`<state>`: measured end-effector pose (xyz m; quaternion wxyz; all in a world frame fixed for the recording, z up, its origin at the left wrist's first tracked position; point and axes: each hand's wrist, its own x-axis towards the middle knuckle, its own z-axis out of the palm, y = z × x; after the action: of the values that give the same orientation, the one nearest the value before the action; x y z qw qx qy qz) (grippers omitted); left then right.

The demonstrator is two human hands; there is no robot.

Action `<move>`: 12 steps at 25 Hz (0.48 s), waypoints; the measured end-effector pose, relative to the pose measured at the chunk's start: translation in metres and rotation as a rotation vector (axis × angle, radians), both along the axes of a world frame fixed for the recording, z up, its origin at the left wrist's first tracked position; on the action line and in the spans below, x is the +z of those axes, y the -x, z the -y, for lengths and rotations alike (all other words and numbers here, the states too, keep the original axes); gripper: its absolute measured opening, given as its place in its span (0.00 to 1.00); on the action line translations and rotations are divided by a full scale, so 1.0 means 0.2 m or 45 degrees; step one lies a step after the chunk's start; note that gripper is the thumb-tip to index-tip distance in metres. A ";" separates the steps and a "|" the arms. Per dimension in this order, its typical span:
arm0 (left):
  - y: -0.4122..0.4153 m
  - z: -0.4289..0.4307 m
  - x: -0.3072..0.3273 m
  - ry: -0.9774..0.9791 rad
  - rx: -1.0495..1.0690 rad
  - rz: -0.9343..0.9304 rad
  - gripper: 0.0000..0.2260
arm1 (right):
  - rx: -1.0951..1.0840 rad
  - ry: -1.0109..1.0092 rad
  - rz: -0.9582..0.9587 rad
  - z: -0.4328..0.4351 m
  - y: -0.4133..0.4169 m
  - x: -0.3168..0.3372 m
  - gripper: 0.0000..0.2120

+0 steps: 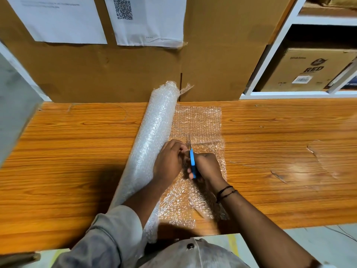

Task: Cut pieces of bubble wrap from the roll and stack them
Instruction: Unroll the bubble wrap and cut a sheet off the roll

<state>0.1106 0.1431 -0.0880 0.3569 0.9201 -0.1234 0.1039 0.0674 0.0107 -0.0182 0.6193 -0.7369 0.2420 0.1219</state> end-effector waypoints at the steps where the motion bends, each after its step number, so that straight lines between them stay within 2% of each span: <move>1: 0.00 0.00 0.00 0.003 0.003 0.006 0.06 | 0.001 0.014 0.009 -0.01 -0.01 -0.01 0.21; 6: 0.01 0.00 0.00 -0.001 0.015 0.026 0.08 | -0.013 0.076 0.036 0.00 -0.03 -0.03 0.20; 9: 0.01 0.00 0.00 -0.005 0.017 0.030 0.09 | -0.024 0.022 0.014 0.00 -0.04 -0.02 0.16; 12: 0.01 0.00 0.00 -0.010 0.006 0.035 0.10 | -0.038 0.002 -0.003 0.01 -0.08 -0.01 0.17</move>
<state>0.1092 0.1425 -0.0887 0.3512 0.9204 -0.1263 0.1168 0.0836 0.0090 -0.0211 0.6202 -0.7336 0.2539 0.1131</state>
